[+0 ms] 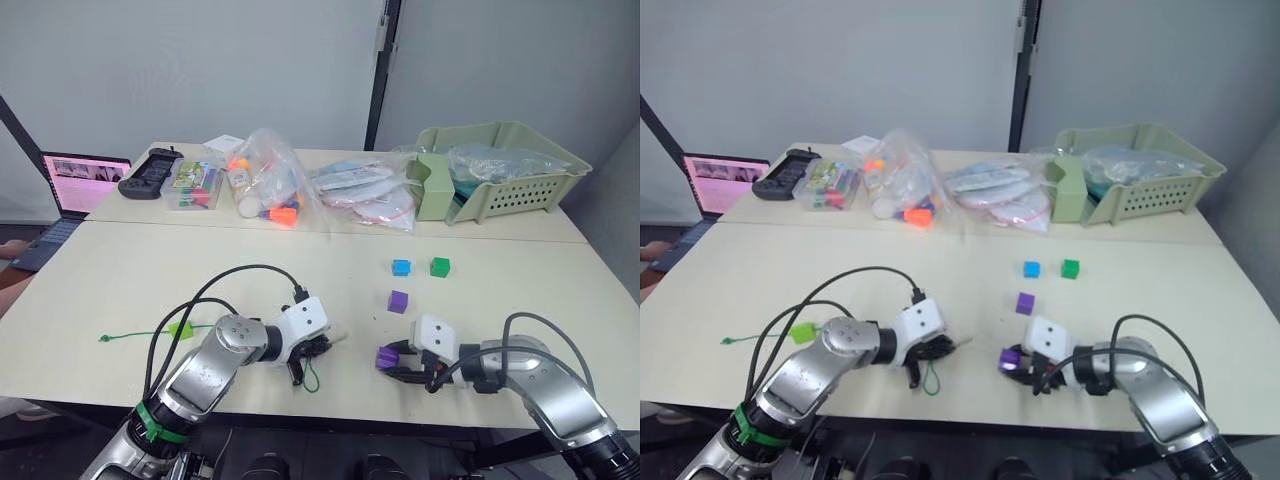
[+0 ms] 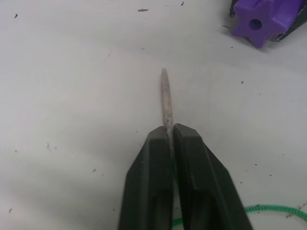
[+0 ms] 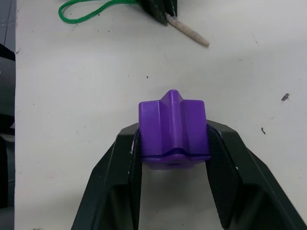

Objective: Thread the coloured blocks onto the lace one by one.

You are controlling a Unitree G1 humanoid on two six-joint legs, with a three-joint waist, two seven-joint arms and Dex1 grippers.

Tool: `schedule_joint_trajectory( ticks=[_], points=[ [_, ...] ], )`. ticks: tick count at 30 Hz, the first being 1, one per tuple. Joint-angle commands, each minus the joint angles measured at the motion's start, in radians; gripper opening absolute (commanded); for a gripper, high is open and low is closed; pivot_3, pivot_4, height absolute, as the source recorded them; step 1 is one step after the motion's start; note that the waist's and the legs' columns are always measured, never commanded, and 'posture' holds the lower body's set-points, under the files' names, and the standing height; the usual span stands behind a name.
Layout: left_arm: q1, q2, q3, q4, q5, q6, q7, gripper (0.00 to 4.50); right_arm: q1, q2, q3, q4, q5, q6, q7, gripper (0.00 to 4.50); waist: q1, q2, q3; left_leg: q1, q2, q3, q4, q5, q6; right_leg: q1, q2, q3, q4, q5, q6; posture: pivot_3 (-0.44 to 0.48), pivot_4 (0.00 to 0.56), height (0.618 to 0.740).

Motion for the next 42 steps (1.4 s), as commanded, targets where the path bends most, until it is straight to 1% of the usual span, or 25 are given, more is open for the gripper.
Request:
schedule_joint_trajectory(
  ticks=[1,3,7,10,13,15,18,21,24,27,42],
  points=[
    [0.005,0.015,-0.034,0.043,-0.007,-0.025,-0.035,0.00,-0.018,-0.002,-0.015,-0.004,0.003,-0.012,0.004,1.35,0.000,0.000,0.000,0.000,0.000,0.000,0.000,0.000,0.000,0.000,0.000,0.000,0.000,0.000,0.000,0.000,0.150,0.740],
    [-0.007,0.018,-0.030,0.054,-0.014,-0.042,-0.050,0.00,-0.020,-0.001,-0.014,0.002,0.001,-0.016,0.005,1.35,0.001,0.000,0.000,0.000,0.000,0.000,0.000,0.000,0.000,0.000,0.000,0.000,0.000,0.000,0.000,0.000,0.150,0.740],
    [-0.108,0.064,-0.013,0.076,-0.077,-0.042,-0.183,0.00,-0.036,-0.002,0.021,0.025,-0.012,-0.058,0.046,1.35,0.000,0.000,0.000,-0.001,0.000,0.000,0.000,0.000,0.000,0.000,0.000,0.000,-0.001,0.000,0.000,0.000,0.150,0.740],
    [-0.145,0.090,-0.026,0.074,-0.098,-0.033,-0.235,0.00,-0.046,0.000,0.031,0.041,-0.017,-0.077,0.061,1.35,-0.001,0.000,0.000,-0.001,0.000,0.000,0.000,0.000,0.000,-0.001,0.000,0.000,-0.001,0.000,0.000,0.000,0.150,0.740],
    [-0.208,0.132,-0.061,0.050,-0.127,0.037,-0.320,0.00,-0.065,0.001,0.054,0.069,-0.032,-0.112,0.089,1.35,-0.002,-0.001,0.000,-0.002,0.000,0.000,0.000,0.000,0.000,-0.001,0.001,-0.001,-0.003,0.000,0.000,0.000,0.150,0.740],
    [-0.237,0.143,-0.094,0.042,-0.128,0.069,-0.343,0.00,-0.078,0.006,0.067,0.079,-0.035,-0.125,0.106,1.35,-0.002,0.000,0.000,-0.003,0.001,0.000,0.000,0.000,0.000,-0.001,0.001,-0.001,-0.003,0.000,0.000,0.000,0.150,0.740],
    [-0.267,0.141,-0.153,0.045,-0.097,0.062,-0.350,0.00,-0.090,0.016,0.085,0.078,-0.035,-0.131,0.130,1.35,-0.002,0.000,0.000,-0.002,0.001,0.000,-0.001,0.000,0.000,-0.001,0.001,-0.001,-0.004,0.000,0.000,0.000,0.150,0.740],
    [-0.286,0.111,-0.173,0.067,-0.078,0.072,-0.317,0.00,-0.091,0.014,0.103,0.068,-0.041,-0.134,0.144,1.35,-0.002,-0.001,0.000,-0.003,0.001,0.000,-0.001,0.000,0.000,-0.001,0.001,-0.001,-0.004,0.000,0.000,0.000,0.150,0.740],
    [-0.295,0.092,-0.190,0.053,-0.077,0.094,-0.306,0.00,-0.085,0.009,0.118,0.055,-0.047,-0.135,0.157,1.35,-0.002,-0.001,0.000,-0.003,0.001,0.000,-0.001,0.000,0.000,-0.001,0.001,-0.001,-0.005,0.000,0.000,0.000,0.150,0.740],
    [-0.299,0.066,-0.199,0.052,-0.075,0.108,-0.289,0.00,-0.084,0.015,0.122,0.053,-0.051,-0.131,0.154,1.35,-0.001,-0.001,0.000,-0.003,0.001,0.000,-0.001,0.000,0.000,-0.001,0.001,-0.001,-0.005,0.000,0.000,0.000,0.150,0.740],
    [-0.318,0.038,-0.212,0.037,-0.080,0.122,-0.279,0.00,-0.092,0.022,0.137,0.038,-0.070,-0.100,0.138,1.35,-0.002,-0.001,0.000,-0.003,0.001,0.000,-0.001,-0.001,0.000,-0.001,0.002,-0.001,-0.005,0.000,0.000,0.000,0.150,0.740]
  ],
)
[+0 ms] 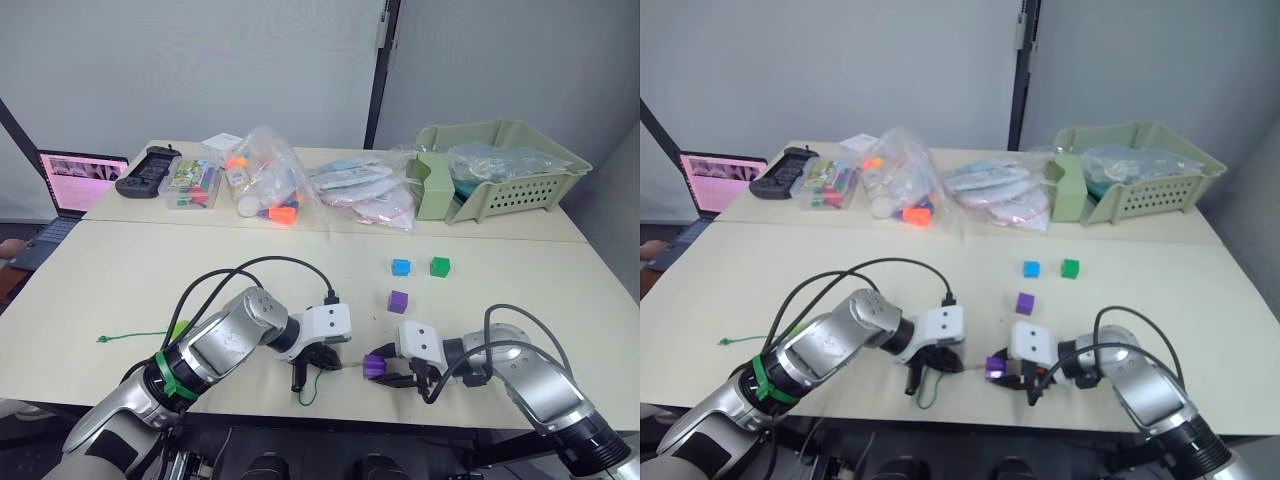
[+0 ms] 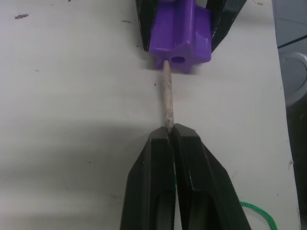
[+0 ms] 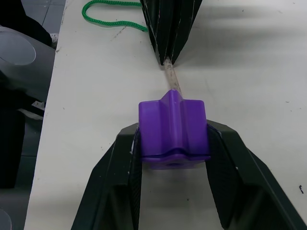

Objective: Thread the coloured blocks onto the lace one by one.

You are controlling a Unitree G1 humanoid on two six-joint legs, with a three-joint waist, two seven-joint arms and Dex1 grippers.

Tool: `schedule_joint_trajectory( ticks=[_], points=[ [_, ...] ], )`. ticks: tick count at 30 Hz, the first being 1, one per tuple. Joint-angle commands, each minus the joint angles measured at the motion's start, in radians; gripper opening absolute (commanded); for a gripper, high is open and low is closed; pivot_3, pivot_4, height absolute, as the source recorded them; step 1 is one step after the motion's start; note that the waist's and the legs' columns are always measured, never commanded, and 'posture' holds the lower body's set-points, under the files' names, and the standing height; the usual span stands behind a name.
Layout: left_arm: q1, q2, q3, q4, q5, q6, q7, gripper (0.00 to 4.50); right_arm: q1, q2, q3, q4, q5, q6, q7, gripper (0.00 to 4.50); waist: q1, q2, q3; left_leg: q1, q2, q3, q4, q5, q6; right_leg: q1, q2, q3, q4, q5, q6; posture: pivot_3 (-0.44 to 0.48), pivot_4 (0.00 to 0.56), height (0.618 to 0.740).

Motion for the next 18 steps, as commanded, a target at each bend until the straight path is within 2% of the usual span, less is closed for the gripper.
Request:
schedule_joint_trajectory(
  ticks=[1,10,18],
  points=[
    [-0.036,-0.029,-0.005,-0.030,-0.013,0.005,0.001,0.00,0.004,0.012,0.036,-0.032,-0.016,0.022,-0.001,1.35,0.000,0.000,0.000,0.000,0.000,0.000,0.000,0.000,0.000,0.000,0.000,0.000,0.000,0.000,0.000,0.000,0.150,0.740],
    [-0.059,-0.061,-0.025,-0.028,-0.014,0.018,-0.006,0.00,-0.008,0.031,0.041,-0.040,-0.032,0.055,-0.012,1.35,0.000,0.000,0.000,0.001,0.000,0.000,0.000,0.000,0.000,0.001,0.000,0.000,0.000,0.000,0.000,0.000,0.150,0.740],
    [-0.084,-0.031,-0.048,-0.040,-0.007,0.068,-0.014,0.00,-0.003,0.026,0.030,-0.023,-0.042,0.055,-0.020,1.35,-0.007,0.000,0.000,0.001,0.002,0.000,-0.001,0.000,0.000,0.001,0.003,0.000,0.000,0.000,0.000,0.000,0.150,0.740]
  ],
)
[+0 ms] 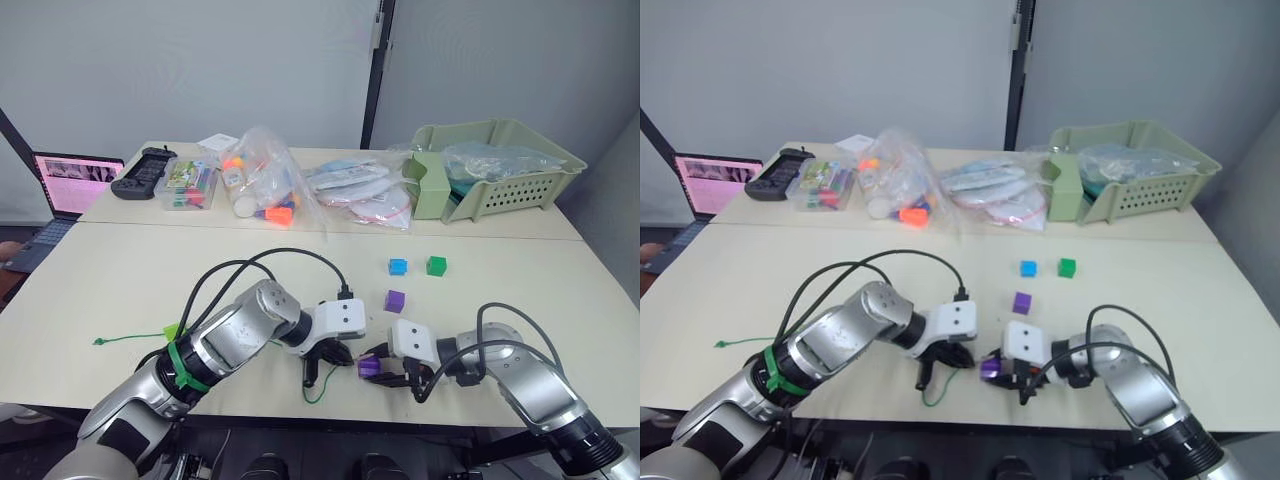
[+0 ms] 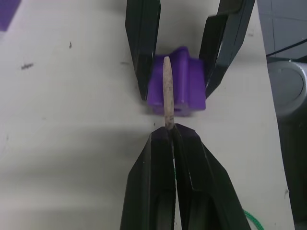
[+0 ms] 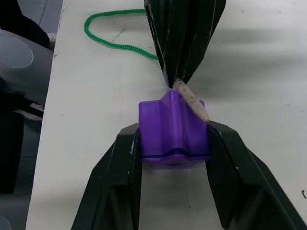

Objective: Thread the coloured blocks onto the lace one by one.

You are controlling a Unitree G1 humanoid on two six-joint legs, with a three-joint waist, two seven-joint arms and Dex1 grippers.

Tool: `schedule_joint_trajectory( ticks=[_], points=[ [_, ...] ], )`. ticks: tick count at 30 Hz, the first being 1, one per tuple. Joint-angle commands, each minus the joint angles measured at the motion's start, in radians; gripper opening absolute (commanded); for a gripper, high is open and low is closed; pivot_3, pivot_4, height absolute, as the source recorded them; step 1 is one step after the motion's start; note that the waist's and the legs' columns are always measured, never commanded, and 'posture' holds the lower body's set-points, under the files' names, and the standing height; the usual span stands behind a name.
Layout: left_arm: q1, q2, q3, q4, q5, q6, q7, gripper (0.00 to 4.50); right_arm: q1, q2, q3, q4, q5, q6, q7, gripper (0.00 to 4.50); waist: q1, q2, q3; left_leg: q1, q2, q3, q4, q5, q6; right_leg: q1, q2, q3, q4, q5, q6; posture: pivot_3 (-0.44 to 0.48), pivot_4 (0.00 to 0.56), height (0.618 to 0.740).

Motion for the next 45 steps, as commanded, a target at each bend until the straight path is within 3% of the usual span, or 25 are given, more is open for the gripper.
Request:
schedule_joint_trajectory(
  ticks=[1,10,16,22,33,45],
  points=[
    [-0.024,0.006,-0.024,-0.039,-0.010,0.036,-0.008,0.00,0.011,0.000,0.017,0.001,-0.012,0.003,-0.005,1.35,0.002,0.000,0.000,0.000,0.000,0.000,0.000,0.000,0.000,0.000,0.000,0.000,0.000,0.000,0.000,0.000,0.150,0.740],
    [-0.036,0.066,-0.053,-0.088,-0.010,0.135,0.006,0.00,0.039,-0.016,0.016,-0.027,-0.013,0.010,-0.009,1.35,0.002,0.000,0.000,0.000,0.000,0.000,0.000,0.000,0.000,0.000,0.000,0.000,0.000,0.000,0.000,0.000,0.150,0.740],
    [-0.113,0.138,-0.090,-0.134,-0.030,0.202,-0.031,0.00,0.029,-0.018,0.018,-0.022,-0.012,0.001,-0.008,1.35,0.005,0.000,0.000,0.000,0.000,0.000,0.000,0.000,0.000,0.000,0.000,0.000,0.000,-0.001,0.001,0.000,0.150,0.740],
    [-0.196,0.146,-0.140,-0.132,-0.062,0.274,-0.045,0.00,0.017,-0.014,0.029,-0.011,-0.023,-0.011,-0.007,1.35,0.005,0.000,0.000,-0.001,0.000,0.000,0.000,0.000,0.000,0.000,0.000,0.000,-0.001,-0.003,0.006,0.000,0.150,0.740],
    [-0.310,0.113,-0.271,-0.014,-0.057,0.245,-0.068,0.00,0.012,0.010,0.049,-0.026,-0.037,-0.003,-0.022,1.35,0.000,0.000,0.000,0.000,0.001,0.000,0.000,0.000,0.000,0.000,0.001,0.000,0.000,-0.004,0.006,0.000,0.150,0.740],
    [-0.316,0.040,-0.266,0.006,-0.074,0.240,-0.045,0.00,0.025,0.012,0.052,-0.048,-0.049,0.002,-0.030,1.35,0.001,0.000,0.000,-0.001,0.001,0.000,0.000,0.000,0.000,0.000,0.001,0.000,0.000,-0.004,0.006,0.000,0.150,0.740]
  ],
)
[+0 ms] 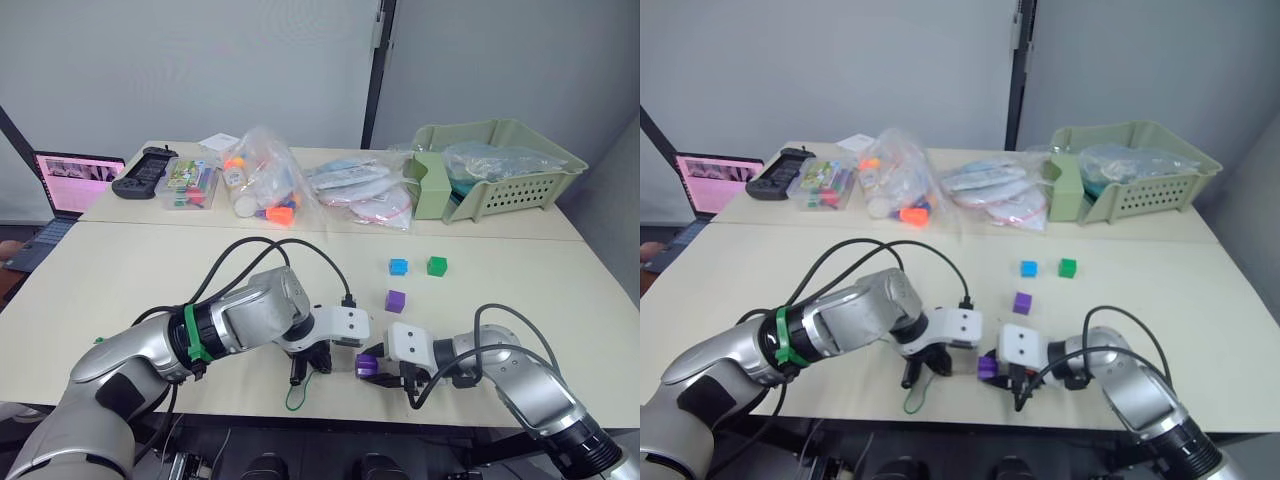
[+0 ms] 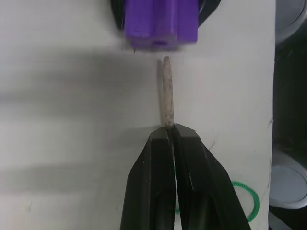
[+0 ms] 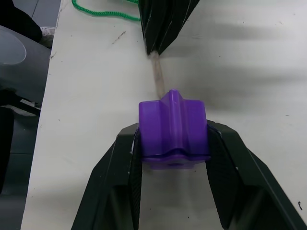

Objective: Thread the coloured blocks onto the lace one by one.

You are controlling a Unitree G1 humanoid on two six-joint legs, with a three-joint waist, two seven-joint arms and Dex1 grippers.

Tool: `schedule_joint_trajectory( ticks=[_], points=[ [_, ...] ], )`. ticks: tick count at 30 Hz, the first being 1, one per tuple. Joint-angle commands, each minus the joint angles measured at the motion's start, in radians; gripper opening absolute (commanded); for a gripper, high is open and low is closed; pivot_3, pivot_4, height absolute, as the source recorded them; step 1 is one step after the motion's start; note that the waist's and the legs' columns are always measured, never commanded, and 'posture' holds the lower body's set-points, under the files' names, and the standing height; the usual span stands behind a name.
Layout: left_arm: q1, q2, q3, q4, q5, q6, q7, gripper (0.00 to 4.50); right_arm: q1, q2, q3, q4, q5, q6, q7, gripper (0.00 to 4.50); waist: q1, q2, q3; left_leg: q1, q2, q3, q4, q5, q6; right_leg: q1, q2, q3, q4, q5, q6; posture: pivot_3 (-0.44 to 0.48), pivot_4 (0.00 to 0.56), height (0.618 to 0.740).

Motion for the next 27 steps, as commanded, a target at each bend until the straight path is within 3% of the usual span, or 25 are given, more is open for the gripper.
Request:
schedule_joint_trajectory(
  ticks=[1,14,27],
  points=[
    [-0.021,-0.014,0.024,-0.018,-0.007,0.009,0.008,0.00,0.015,0.007,0.033,-0.008,-0.012,0.012,-0.002,1.35,0.000,0.000,0.000,0.000,0.000,0.000,0.000,0.000,0.000,0.000,0.000,0.000,0.000,0.000,0.000,0.000,0.150,0.740],
    [-0.022,0.005,0.015,-0.004,0.017,-0.024,0.022,0.00,0.028,-0.005,0.028,-0.031,-0.005,0.026,0.006,1.35,0.002,0.000,0.000,0.000,0.000,0.000,0.000,0.000,0.000,0.000,0.000,0.000,0.000,0.000,0.000,0.000,0.150,0.740],
    [-0.019,-0.043,0.019,0.013,0.010,-0.014,0.049,0.00,0.027,-0.002,0.033,-0.040,-0.001,0.034,0.008,1.35,0.004,0.000,0.000,0.000,0.000,0.000,0.000,0.000,0.000,0.000,0.000,0.000,0.000,0.000,0.000,0.000,0.150,0.740]
  ],
)
